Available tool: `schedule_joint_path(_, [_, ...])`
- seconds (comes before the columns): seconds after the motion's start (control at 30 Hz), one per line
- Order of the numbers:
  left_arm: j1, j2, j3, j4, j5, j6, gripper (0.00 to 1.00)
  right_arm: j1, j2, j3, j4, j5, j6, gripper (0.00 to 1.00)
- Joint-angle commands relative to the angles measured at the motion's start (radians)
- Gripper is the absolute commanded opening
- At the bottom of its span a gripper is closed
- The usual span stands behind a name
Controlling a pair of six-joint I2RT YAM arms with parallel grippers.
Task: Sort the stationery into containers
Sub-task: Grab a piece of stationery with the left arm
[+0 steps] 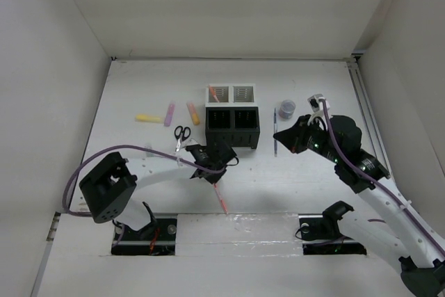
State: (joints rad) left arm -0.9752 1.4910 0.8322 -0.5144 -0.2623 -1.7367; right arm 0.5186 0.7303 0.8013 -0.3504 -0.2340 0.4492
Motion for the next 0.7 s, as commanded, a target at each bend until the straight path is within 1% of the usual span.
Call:
schedule_joint_path(0.0, [-0.039, -0.077, 0.045, -0.073, -0.043, -0.029, 0.00, 0.008, 0.018, 0.001, 0.056, -0.025, -0.007, 0.00])
schedule_joint_path(0.07, [-0.049, -0.112, 0.068, -0.084, -0.063, -0.017, 0.00, 0.008, 0.027, 0.012, 0.056, -0.015, -0.007, 0.00])
schedule_joint_path(0.2, [-0.104, -0.179, 0.126, -0.151, -0.136, -0.017, 0.00, 0.008, 0.038, 0.033, 0.056, -0.005, -0.007, 0.00])
schedule_joint_path(0.23, [-0.114, -0.193, 0.154, -0.160, -0.175, -0.017, 0.00, 0.008, 0.038, 0.033, 0.056, -0.005, -0.007, 0.00])
schedule_joint_path(0.33, [-0.138, -0.257, 0.188, -0.171, -0.257, 0.040, 0.00, 0.008, 0.049, 0.044, 0.056, -0.005, -0.007, 0.00])
schedule_joint_path(0.37, [-0.138, -0.276, 0.199, -0.162, -0.277, 0.061, 0.00, 0.008, 0.049, 0.044, 0.065, -0.028, -0.007, 0.00])
schedule_joint_path(0.4, [-0.138, -0.296, 0.199, -0.139, -0.293, 0.154, 0.00, 0.008, 0.049, 0.044, 0.076, -0.042, -0.007, 0.00])
schedule_joint_path(0.47, [-0.138, -0.363, 0.182, -0.064, -0.346, 0.245, 0.00, 0.008, 0.058, 0.035, 0.112, -0.074, -0.007, 0.00])
schedule_joint_path(0.5, [-0.138, -0.388, 0.173, -0.023, -0.359, 0.314, 0.00, 0.008, 0.058, 0.026, 0.126, -0.114, 0.003, 0.00])
schedule_joint_path(0.53, [-0.138, -0.432, 0.173, 0.009, -0.374, 0.424, 0.00, 0.008, 0.058, 0.010, 0.140, -0.134, 0.003, 0.00])
schedule_joint_path(0.63, [-0.138, -0.489, 0.173, 0.030, -0.452, 0.511, 0.00, 0.008, 0.058, -0.031, 0.206, -0.229, 0.034, 0.00])
schedule_joint_path(0.67, [-0.138, -0.529, 0.173, 0.052, -0.469, 0.578, 0.00, 0.008, 0.058, -0.046, 0.234, -0.263, 0.067, 0.00])
